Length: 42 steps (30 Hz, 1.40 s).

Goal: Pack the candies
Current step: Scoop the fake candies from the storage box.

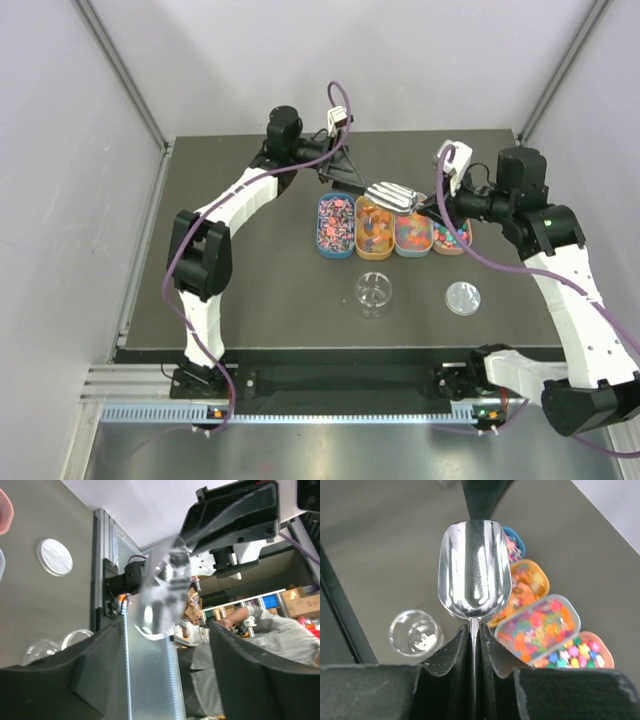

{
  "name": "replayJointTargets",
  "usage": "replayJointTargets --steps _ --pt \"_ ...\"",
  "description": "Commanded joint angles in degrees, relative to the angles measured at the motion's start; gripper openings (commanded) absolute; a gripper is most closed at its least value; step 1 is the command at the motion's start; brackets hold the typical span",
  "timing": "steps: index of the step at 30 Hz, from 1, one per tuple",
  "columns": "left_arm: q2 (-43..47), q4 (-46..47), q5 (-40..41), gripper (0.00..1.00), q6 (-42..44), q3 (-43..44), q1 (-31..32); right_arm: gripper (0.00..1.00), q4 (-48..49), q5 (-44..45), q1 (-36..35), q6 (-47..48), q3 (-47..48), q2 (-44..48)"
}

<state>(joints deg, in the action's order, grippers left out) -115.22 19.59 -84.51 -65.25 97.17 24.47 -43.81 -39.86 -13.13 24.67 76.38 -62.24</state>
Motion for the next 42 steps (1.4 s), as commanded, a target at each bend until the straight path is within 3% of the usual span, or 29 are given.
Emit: replayJointTargets --steps 1,5,6,7,9,12,14,15,17,29,35,42 --pt "0.70 3.34 -0.83 0.79 1.53 2.23 -2.22 0.00 -2.94 6.52 0.11 3.37 1.23 1.06" --pt "0.08 -1.55 1.53 0.81 4.94 5.48 -6.00 0.00 -2.86 16.19 3.36 -2.22 -4.72 2.82" --pt "0.34 -4.01 2.24 0.87 8.70 6.54 -6.62 0.00 -2.94 18.65 4.15 -4.17 -5.71 3.00" --pt "0.61 -7.34 3.46 0.99 10.05 6.63 -7.67 0.00 -3.47 21.20 5.20 -5.49 -6.41 3.09" --pt "1.57 -9.65 4.96 0.98 13.11 5.50 -8.82 0.00 -4.35 23.76 9.25 -9.53 -8.00 3.61" --pt "2.28 -22.27 11.01 0.99 23.12 6.28 -9.96 0.00 -6.02 28.95 12.68 -13.32 -8.79 3.09" --pt "2.19 -37.03 17.41 0.99 31.02 8.47 -10.05 0.00 -7.24 31.06 16.63 -14.82 -8.70 2.04" --pt "2.02 -41.26 20.32 0.99 38.63 11.09 -9.97 0.00 -7.69 31.59 17.25 -14.91 -8.53 1.60" --pt "2.10 -47.60 26.29 0.99 44.66 12.52 -9.88 0.00 -8.91 33.00 18.22 -15.00 -7.74 0.02" --pt "3.16 -55.01 35.28 0.99 52.76 12.44 -9.79 0.00 -11.38 32.30 18.49 -15.52 -7.04 -10.70" --pt "3.60 -57.74 45.83 0.99 57.26 10.86 -9.35 0.00 -11.47 32.65 17.17 -15.35 -5.54 -16.07" --pt "4.21 -55.89 46.19 0.99 56.20 8.92 -9.35 0.00 -10.86 34.93 14.53 -15.17 -2.47 -20.90"
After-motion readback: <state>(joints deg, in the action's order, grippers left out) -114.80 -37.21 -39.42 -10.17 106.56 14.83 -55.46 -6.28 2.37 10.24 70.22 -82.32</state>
